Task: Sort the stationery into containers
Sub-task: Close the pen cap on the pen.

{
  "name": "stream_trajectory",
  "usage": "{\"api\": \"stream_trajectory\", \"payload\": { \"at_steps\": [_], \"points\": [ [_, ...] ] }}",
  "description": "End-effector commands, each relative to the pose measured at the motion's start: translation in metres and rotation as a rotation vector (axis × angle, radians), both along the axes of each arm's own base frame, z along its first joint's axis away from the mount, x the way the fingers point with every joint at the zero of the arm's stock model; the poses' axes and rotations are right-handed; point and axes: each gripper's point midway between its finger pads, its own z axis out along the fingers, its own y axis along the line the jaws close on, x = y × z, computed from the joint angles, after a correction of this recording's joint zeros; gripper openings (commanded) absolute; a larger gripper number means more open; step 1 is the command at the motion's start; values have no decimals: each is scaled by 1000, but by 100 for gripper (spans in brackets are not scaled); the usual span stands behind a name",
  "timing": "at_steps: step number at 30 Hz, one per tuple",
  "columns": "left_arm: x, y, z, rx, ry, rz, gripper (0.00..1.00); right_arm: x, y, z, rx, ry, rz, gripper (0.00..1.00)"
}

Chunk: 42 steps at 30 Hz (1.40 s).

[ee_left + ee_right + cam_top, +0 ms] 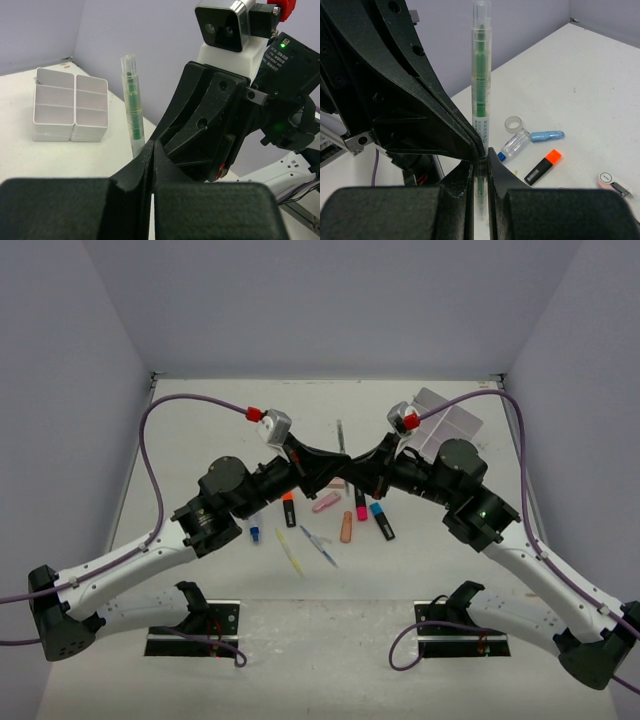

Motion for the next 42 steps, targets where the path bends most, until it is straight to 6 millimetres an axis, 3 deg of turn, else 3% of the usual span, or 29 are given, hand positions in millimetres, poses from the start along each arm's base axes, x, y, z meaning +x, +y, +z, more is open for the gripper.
{"api": "stream_trajectory", "payload": {
  "at_steps": [1,6,8,11,16,23,29,31,36,42],
  "points": [
    [1,14,-8,118,6,37,9,5,-3,25,78,-95,-38,0],
    [14,42,29,89,-25,185,44,-4,3,-10,32,-52,25,0],
    [22,50,36,75,-22,249,47,-13,7,-15,28,-56,81,0],
    [29,46,41,65,-18,268,47,-21,7,-15,33,-72,124,0],
    [38,37,45,47,-1,277,45,-28,5,-14,25,-83,145,0],
    [32,13,35,49,8,166,31,-28,-1,-7,30,-101,119,0],
    [18,-2,25,47,16,56,5,-22,-2,4,47,-106,78,0],
    [16,-4,19,54,29,38,0,-21,-4,12,64,-118,66,0],
    [17,-9,-5,86,69,28,0,-17,-8,38,106,-150,29,0],
    [10,-16,-40,116,131,-20,0,-18,-16,91,158,-232,-5,0]
  ]
}}
